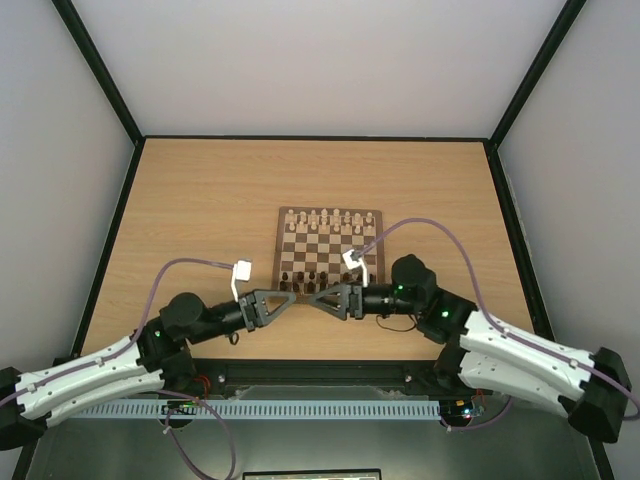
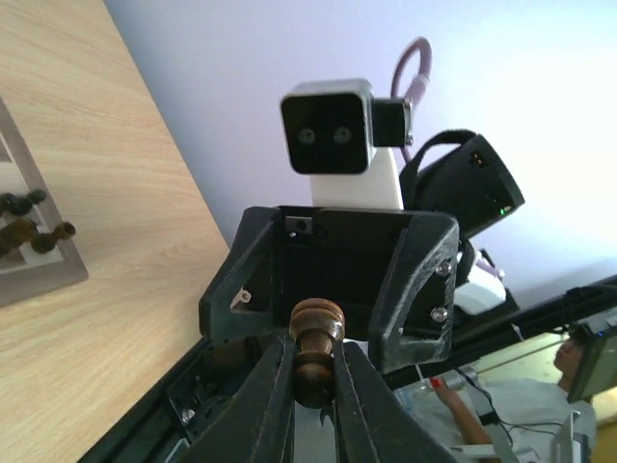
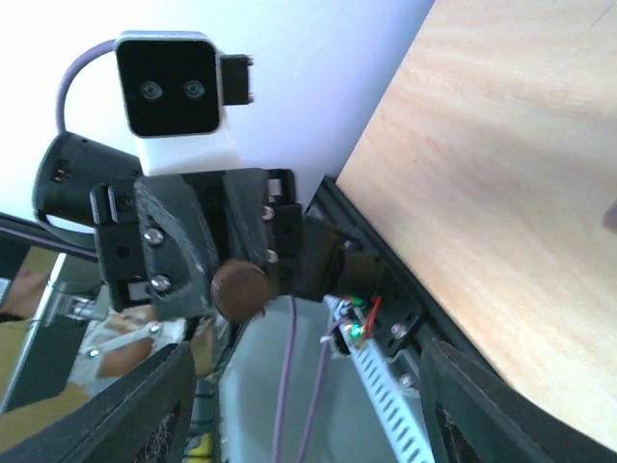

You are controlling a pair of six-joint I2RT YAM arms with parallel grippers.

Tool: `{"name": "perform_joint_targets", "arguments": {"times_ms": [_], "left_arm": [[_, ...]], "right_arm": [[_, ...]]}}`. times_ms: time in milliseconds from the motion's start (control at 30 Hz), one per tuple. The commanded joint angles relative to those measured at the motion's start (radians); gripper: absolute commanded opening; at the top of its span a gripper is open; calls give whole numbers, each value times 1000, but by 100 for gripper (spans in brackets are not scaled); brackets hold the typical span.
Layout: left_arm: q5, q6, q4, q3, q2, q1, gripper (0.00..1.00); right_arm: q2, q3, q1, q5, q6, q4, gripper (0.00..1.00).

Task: Set up the chess pieces on the board
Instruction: Place the chess piece on the chessboard.

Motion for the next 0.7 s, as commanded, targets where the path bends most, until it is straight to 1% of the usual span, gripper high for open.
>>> {"name": "perform_joint_targets", "arguments": {"times_ms": [0, 67, 133, 200, 300, 467, 567, 667], "left_arm": [[26, 95, -228, 177, 73, 45, 5], [39, 138, -327, 271, 151, 75, 5], [67, 198, -437, 385, 272, 114, 5], [104, 285, -545, 506, 424, 161, 4], [97, 390, -678, 689, 655, 176, 2], [2, 525, -917, 987, 992, 180, 2], [-73, 567, -1035, 1126, 1127, 182, 2], [-117, 598, -1135, 1225, 1227, 184, 2]], "right_arm": [[-138, 73, -62, 67, -82, -263, 68], [-200, 128, -78, 133, -126, -403, 76], [-229, 197, -81, 227, -184, -545, 81], [-235, 266, -80, 335, -228, -711, 83], [-240, 332, -82, 495, -266, -846, 84], [-249, 362, -82, 622, -283, -938, 87], [-247, 360, -81, 649, -297, -955, 88], [-248, 349, -82, 652, -310, -951, 89]]}}
